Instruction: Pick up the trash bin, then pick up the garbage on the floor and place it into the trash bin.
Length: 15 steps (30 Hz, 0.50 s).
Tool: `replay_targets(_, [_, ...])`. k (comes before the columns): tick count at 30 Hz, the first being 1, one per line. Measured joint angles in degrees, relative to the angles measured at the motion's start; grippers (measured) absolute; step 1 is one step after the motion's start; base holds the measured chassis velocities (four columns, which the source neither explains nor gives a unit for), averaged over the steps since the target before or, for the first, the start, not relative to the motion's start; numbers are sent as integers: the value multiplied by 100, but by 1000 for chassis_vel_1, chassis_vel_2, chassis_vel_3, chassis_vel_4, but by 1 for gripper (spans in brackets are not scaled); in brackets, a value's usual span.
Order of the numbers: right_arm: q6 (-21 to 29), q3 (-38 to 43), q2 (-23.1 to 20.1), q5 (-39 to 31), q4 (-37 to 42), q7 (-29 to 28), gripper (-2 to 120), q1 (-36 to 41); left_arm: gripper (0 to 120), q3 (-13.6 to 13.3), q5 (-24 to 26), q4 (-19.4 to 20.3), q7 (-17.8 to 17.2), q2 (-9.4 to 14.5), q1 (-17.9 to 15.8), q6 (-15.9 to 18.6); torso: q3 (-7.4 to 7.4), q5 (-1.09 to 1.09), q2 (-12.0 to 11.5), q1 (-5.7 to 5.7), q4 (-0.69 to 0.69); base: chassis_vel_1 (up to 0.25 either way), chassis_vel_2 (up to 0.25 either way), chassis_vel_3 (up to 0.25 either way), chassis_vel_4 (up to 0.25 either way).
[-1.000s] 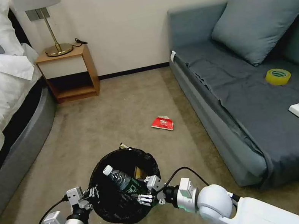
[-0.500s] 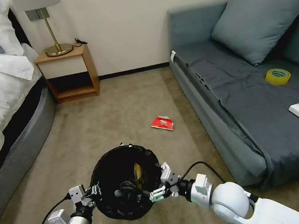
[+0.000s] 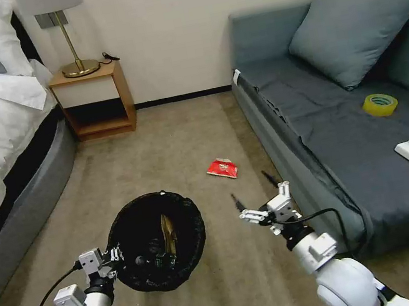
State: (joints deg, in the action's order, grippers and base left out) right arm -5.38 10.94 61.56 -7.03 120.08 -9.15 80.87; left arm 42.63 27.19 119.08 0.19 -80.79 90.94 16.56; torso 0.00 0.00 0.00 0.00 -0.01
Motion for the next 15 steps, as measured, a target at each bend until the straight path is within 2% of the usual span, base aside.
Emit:
replay_targets(7, [-172, 423, 560, 223, 96, 22, 100, 636, 4, 146, 142, 57, -206, -236, -19, 4, 0, -1, 0, 0, 1, 0, 0, 0, 0])
replay_targets(11, [-256, 382, 899, 480, 22, -2, 100, 857, 4, 179, 185, 65, -221, -253, -29, 13, 0, 0, 0, 0, 0, 0, 0, 0, 0])
replay_targets(15, [-262, 307, 1036, 581, -39, -16, 100, 881, 4, 197, 223, 65, -225, -257, -31, 14, 0, 0, 0, 0, 1, 0, 0, 0, 0])
